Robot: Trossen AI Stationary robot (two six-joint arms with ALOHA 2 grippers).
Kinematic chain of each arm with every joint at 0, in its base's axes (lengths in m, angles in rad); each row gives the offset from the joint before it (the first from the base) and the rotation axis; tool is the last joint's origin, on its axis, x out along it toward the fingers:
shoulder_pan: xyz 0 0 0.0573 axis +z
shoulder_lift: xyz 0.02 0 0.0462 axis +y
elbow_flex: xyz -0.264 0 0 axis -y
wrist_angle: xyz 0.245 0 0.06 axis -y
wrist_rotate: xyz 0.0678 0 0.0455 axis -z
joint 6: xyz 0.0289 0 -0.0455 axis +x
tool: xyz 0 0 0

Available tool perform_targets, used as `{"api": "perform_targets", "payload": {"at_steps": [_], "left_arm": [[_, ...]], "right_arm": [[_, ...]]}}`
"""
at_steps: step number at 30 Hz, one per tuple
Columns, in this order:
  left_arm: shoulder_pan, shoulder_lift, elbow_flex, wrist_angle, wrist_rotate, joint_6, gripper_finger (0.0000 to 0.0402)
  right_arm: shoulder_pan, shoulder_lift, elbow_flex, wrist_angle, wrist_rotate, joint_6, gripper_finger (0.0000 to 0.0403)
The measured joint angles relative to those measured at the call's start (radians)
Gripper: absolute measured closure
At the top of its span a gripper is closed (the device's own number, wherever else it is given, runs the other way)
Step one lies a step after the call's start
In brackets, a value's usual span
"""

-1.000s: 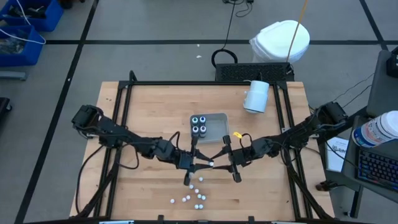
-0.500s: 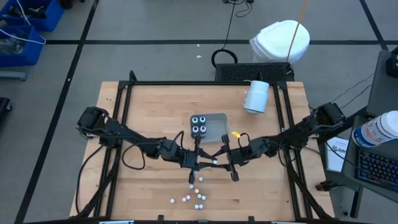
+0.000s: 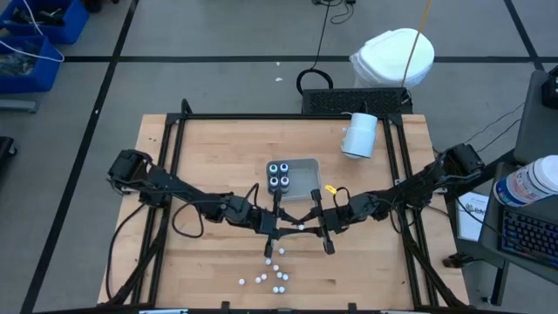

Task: Pick & Place food coloring
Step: Put the small orange food coloring bottle into the gray bin

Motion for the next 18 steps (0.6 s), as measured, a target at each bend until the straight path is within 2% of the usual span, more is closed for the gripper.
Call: {"api": "perform_targets", "payload": {"at_steps": [4, 7, 14, 18], "left_arm": [[-0.003, -0.009, 0.000, -0.041, -0.006, -0.010, 0.0322], [-0.009, -0.039, 0.000, -0.103, -0.040, -0.012, 0.0300], [-0.025, -0.141, 0.000, -0.301, -0.078, -0.060, 0.0231], [-0.037, -0.197, 0.000, -0.430, -0.083, -0.072, 0.0203]], "right_arm": [[0.002, 0.000, 0.000, -0.030, 0.058, 0.000, 0.0347], [0.000, 0.000, 0.001, -0.039, 0.098, -0.004, 0.0341], [-0.020, -0.001, 0.001, -0.070, 0.106, -0.008, 0.0349], [-0.044, -0.002, 0.001, -0.156, 0.100, 0.008, 0.0346]]}}
